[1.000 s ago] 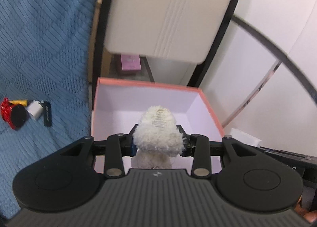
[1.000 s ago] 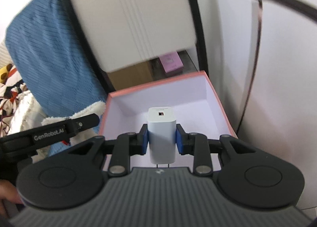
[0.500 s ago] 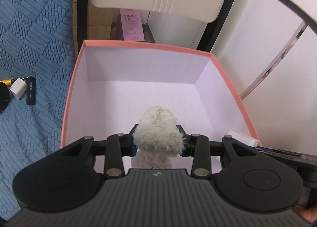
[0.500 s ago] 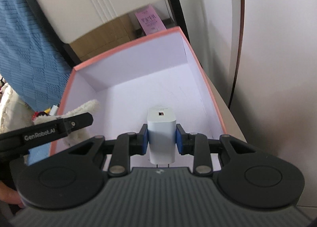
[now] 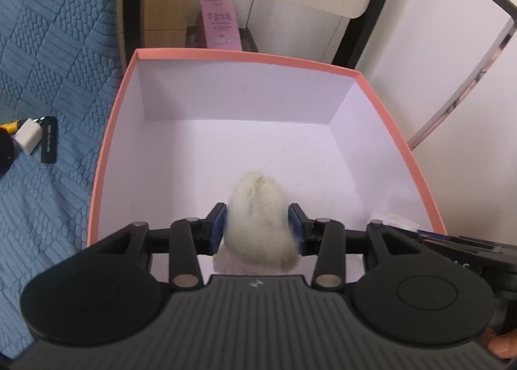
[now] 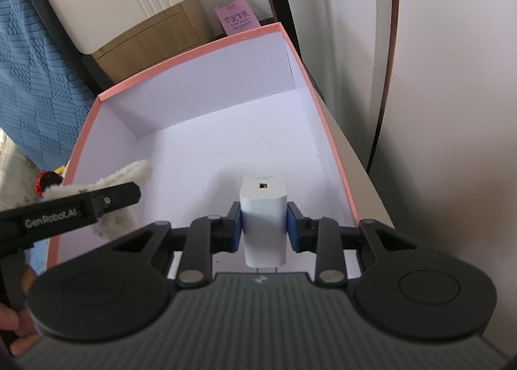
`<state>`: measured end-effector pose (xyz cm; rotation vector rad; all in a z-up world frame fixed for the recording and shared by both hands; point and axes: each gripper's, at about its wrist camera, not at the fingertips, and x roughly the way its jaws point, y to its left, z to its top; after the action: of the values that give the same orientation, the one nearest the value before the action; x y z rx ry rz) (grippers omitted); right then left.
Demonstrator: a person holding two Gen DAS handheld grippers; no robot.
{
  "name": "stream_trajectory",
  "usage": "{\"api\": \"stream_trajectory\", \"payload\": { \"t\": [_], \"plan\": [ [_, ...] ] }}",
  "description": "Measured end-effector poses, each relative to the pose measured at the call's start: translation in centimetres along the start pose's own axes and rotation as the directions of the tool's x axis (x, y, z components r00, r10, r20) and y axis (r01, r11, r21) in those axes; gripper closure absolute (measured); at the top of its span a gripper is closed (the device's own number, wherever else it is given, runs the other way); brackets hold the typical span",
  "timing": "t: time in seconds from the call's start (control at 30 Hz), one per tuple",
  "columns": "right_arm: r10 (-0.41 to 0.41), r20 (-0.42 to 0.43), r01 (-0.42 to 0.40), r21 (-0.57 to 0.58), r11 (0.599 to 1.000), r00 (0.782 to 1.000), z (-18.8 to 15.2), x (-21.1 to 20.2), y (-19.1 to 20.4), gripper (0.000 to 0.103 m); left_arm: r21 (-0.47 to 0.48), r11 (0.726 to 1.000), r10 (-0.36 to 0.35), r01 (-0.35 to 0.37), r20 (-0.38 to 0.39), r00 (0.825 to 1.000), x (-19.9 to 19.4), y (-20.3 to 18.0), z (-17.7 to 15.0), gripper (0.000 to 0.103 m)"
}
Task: Organize rigid objects
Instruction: 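Open both tools to drop the fluffy toy and charger into the box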
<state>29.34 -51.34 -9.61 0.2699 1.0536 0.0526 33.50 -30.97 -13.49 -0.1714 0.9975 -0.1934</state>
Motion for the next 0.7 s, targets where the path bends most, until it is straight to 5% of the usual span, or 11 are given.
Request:
{"api": "stream_trajectory", "payload": {
  "t": [0.7],
  "plan": [
    [-0.007,0.125,0.012,-0.038,0.999,0.992,-0.4,-8.5,4.2,0.069,0.012,0.996,-0.090,0.090,0.145,0.985,-11.2,1.2,1.0,0.055]
  ]
}}
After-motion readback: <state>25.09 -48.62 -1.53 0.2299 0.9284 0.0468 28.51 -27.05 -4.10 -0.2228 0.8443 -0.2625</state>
